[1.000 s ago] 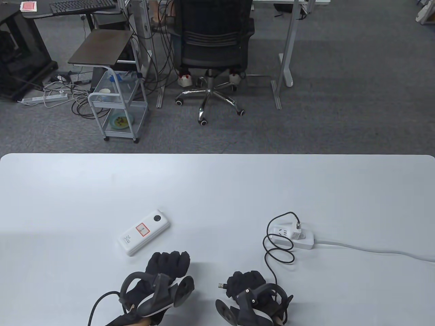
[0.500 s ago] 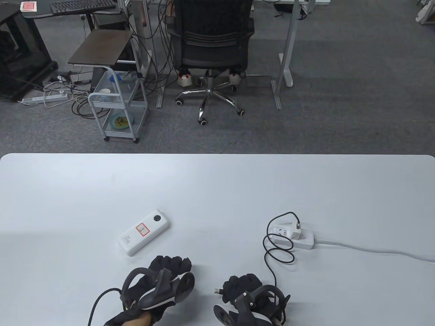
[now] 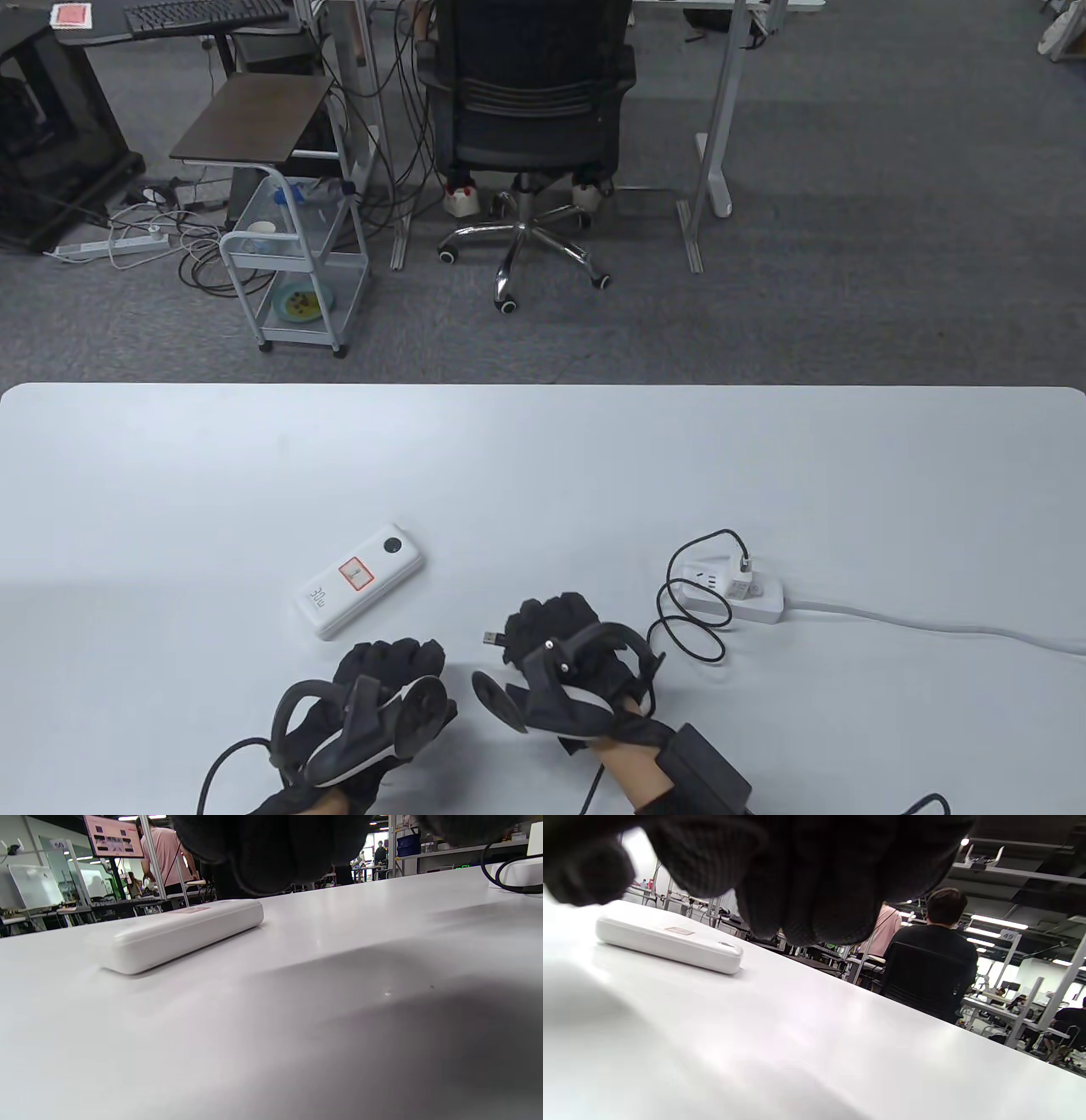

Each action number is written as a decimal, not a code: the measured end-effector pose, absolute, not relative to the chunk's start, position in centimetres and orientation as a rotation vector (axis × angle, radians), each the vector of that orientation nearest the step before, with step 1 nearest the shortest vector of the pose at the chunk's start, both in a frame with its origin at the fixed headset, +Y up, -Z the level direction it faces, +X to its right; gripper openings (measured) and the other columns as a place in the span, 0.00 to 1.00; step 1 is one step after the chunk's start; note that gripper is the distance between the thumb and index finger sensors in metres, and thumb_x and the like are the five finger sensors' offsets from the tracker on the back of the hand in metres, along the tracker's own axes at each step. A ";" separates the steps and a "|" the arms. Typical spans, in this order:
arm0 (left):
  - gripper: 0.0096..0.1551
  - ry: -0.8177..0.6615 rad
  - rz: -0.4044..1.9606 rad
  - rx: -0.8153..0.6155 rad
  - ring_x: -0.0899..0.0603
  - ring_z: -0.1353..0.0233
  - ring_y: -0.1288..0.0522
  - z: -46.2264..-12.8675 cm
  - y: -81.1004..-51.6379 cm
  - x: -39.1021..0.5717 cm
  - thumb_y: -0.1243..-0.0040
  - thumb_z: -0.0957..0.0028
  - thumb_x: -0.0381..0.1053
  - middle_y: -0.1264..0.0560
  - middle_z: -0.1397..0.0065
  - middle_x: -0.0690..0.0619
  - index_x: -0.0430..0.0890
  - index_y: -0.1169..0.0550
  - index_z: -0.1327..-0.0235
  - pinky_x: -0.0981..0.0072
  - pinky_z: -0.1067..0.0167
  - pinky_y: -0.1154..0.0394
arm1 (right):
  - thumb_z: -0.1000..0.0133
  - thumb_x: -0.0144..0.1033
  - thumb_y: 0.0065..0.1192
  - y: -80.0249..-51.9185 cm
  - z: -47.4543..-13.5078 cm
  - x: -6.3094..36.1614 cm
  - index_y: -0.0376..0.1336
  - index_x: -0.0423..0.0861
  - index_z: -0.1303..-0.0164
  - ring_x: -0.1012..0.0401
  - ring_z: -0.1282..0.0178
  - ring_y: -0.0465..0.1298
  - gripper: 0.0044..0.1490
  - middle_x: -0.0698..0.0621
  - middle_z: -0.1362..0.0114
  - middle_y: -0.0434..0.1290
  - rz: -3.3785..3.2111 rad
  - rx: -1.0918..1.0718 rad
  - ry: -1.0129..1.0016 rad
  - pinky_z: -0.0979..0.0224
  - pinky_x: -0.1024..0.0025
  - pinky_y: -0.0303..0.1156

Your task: Unplug the charger and disconnect the battery pack

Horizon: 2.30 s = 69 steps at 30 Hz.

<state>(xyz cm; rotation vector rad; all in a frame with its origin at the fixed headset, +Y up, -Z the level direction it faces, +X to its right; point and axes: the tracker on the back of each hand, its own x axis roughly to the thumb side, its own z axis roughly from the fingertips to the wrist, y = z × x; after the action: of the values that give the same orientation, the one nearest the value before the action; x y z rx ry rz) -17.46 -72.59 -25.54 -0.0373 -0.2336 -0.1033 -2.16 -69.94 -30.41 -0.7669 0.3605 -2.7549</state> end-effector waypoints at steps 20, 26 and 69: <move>0.40 -0.169 -0.111 -0.065 0.48 0.27 0.19 -26.5 -73.1 -18.8 0.43 0.53 0.76 0.25 0.25 0.59 0.61 0.27 0.27 0.53 0.21 0.28 | 0.52 0.63 0.58 -71.4 -43.3 -6.9 0.65 0.49 0.27 0.50 0.28 0.76 0.45 0.46 0.20 0.70 -3.229 -0.335 0.002 0.23 0.50 0.67; 0.40 -0.175 -0.111 -0.067 0.48 0.27 0.19 -26.5 -73.3 -18.5 0.43 0.53 0.76 0.25 0.25 0.59 0.61 0.27 0.27 0.53 0.21 0.28 | 0.52 0.63 0.58 -68.4 -41.2 -3.8 0.64 0.48 0.26 0.49 0.28 0.75 0.47 0.45 0.20 0.70 -3.301 -0.390 0.140 0.23 0.49 0.67; 0.40 -0.167 -0.158 -0.114 0.48 0.27 0.19 -26.5 -73.3 -18.3 0.43 0.53 0.76 0.25 0.25 0.59 0.61 0.27 0.27 0.52 0.21 0.28 | 0.60 0.56 0.74 -73.4 -35.5 26.6 0.49 0.50 0.17 0.49 0.17 0.64 0.63 0.46 0.12 0.55 -3.107 0.432 -0.147 0.18 0.49 0.61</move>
<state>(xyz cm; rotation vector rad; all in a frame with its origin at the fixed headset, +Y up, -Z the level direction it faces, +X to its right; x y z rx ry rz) -18.25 -73.32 -26.46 -0.1141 -0.1667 -0.1579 26.62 -73.39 -35.55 0.4321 -0.1468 -3.1070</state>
